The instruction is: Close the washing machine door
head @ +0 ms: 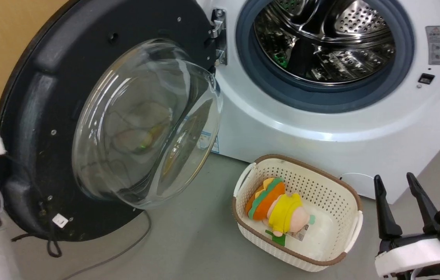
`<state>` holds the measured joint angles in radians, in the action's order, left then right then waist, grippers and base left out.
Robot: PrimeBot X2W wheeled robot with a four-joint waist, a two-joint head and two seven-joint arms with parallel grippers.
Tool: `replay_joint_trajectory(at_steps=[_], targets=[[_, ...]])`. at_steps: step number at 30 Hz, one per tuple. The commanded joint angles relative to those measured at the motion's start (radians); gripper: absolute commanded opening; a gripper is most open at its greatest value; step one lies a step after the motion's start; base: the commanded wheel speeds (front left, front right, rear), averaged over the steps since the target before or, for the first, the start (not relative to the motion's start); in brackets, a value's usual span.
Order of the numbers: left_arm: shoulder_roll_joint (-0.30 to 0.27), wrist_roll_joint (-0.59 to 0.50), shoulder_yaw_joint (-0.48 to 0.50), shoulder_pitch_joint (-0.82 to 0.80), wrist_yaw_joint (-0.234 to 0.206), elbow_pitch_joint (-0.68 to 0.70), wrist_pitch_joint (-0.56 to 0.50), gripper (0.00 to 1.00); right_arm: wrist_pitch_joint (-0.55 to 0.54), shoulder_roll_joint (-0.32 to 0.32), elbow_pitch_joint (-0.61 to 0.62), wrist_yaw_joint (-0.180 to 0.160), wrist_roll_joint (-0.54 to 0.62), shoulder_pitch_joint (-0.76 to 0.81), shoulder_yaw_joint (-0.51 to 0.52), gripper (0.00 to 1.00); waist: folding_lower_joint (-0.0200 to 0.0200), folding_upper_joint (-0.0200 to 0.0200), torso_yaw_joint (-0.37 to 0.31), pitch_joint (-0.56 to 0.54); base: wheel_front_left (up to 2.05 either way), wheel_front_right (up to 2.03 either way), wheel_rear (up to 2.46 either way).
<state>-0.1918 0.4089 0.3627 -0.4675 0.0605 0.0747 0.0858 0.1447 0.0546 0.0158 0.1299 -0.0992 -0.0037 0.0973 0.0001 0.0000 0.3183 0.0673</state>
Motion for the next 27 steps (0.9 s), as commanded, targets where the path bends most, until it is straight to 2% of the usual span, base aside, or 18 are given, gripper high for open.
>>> replay_joint_trajectory(at_steps=[1, 8, 14, 22, 27], targets=[[-0.008, 0.024, 0.02, -0.021, -0.003, -0.009, -0.006, 0.0, 0.01, -0.003, 0.003, 0.0, -0.014, -0.022, 0.005, 1.0, -0.0001, 0.0, 0.007, 0.004, 0.0, 0.0, 0.0], [-0.018, 0.15, 0.135, -0.03, -0.01, -0.126, -0.045, 0.0, 0.025, -0.003, 0.001, 0.001, -0.022, -0.029, 0.013, 1.0, -0.0001, 0.0, 0.037, 0.015, 0.0, 0.0, 0.0], [-0.015, 0.254, 0.197, -0.033, 0.004, -0.247, -0.088, 0.0, 0.037, -0.003, 0.005, 0.001, -0.031, -0.028, 0.034, 1.0, -0.0001, 0.0, 0.061, 0.02, 0.0, 0.0, 0.0], [-0.012, 0.42, 0.205, -0.022, 0.032, -0.403, -0.26, 0.0, 0.054, -0.003, 0.011, 0.001, -0.04, -0.026, 0.055, 1.0, -0.0001, 0.0, 0.094, 0.028, 0.0, 0.0, 0.0], [-0.011, 0.522, 0.18, -0.003, 0.042, -0.443, -0.363, 0.0, 0.064, -0.003, 0.016, 0.001, -0.044, -0.027, 0.066, 1.0, -0.0001, 0.0, 0.111, 0.037, 0.0, 0.0, 0.0]])
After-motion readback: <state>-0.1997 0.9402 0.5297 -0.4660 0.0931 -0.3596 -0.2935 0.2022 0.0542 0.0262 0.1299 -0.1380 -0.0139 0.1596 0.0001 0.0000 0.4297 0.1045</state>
